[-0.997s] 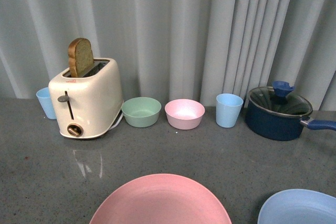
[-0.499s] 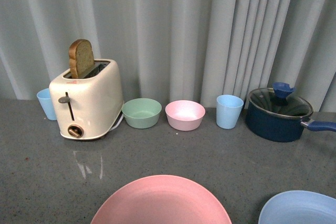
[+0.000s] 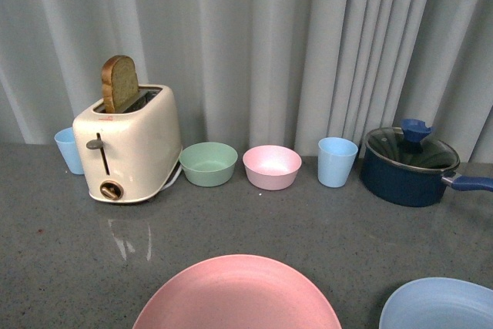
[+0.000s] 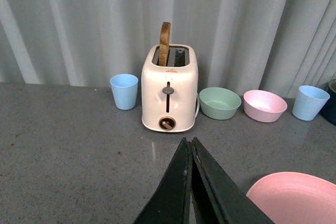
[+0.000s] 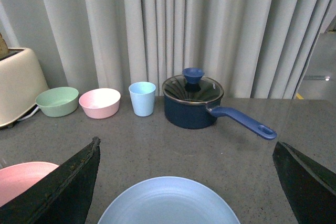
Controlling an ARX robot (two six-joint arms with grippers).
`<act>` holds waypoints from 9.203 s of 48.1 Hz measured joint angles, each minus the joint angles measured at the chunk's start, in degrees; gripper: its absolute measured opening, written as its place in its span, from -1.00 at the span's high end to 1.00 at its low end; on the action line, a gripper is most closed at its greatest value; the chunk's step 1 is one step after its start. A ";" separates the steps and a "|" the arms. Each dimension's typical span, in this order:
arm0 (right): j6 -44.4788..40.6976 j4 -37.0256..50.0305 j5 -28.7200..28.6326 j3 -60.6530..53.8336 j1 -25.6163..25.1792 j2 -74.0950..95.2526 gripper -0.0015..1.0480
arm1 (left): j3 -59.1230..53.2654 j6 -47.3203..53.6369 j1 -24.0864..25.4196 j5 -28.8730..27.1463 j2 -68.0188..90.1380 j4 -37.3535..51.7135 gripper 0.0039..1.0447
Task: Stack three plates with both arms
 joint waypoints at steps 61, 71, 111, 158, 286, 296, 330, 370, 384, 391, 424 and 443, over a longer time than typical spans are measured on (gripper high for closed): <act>0.00 0.00 0.00 0.00 0.00 0.00 -0.86 | 0.02 0.00 0.00 0.00 -26.27 -26.29 0.88; 0.00 0.00 0.00 0.00 0.00 0.00 -0.86 | 0.02 -0.02 0.00 0.02 -26.32 -26.29 0.09; 0.00 0.00 0.00 0.00 0.00 0.00 -0.86 | 0.02 0.02 0.00 0.02 -26.29 -26.29 -0.87; 2.58 7.02 -16.85 27.67 -44.72 77.33 -0.86 | 0.02 0.02 0.00 0.02 -26.32 -26.29 -0.87; -9.94 25.42 -16.39 30.49 -21.38 112.80 -0.85 | 0.02 0.02 0.00 0.02 -26.32 -26.29 -0.87; -9.86 25.40 -16.96 30.62 -21.44 113.68 -0.07 | 0.02 0.02 0.00 0.02 -26.32 -26.29 -0.87; -15.50 3.10 -37.83 31.21 -31.95 84.87 0.94 | 0.02 0.02 0.00 0.02 -26.32 -26.29 -0.87; 5.03 22.21 -26.99 35.60 6.80 101.77 0.94 | 0.02 0.02 0.00 0.02 -26.32 -26.29 -0.87; 4.72 20.52 -25.27 41.68 10.21 107.78 0.94 | 0.02 0.02 0.00 0.02 -26.32 -26.29 -0.87; 4.76 20.35 -24.98 43.10 11.50 109.20 0.94 | 0.02 0.02 0.00 0.02 -26.32 -26.29 -0.87; 4.96 18.73 -27.23 45.38 12.66 109.96 -0.03 | 0.02 0.02 0.00 0.02 -26.32 -26.29 -0.87; 7.80 25.42 -22.47 39.08 5.51 94.42 -0.86 | 0.02 0.02 0.00 0.02 -26.32 -26.29 -0.87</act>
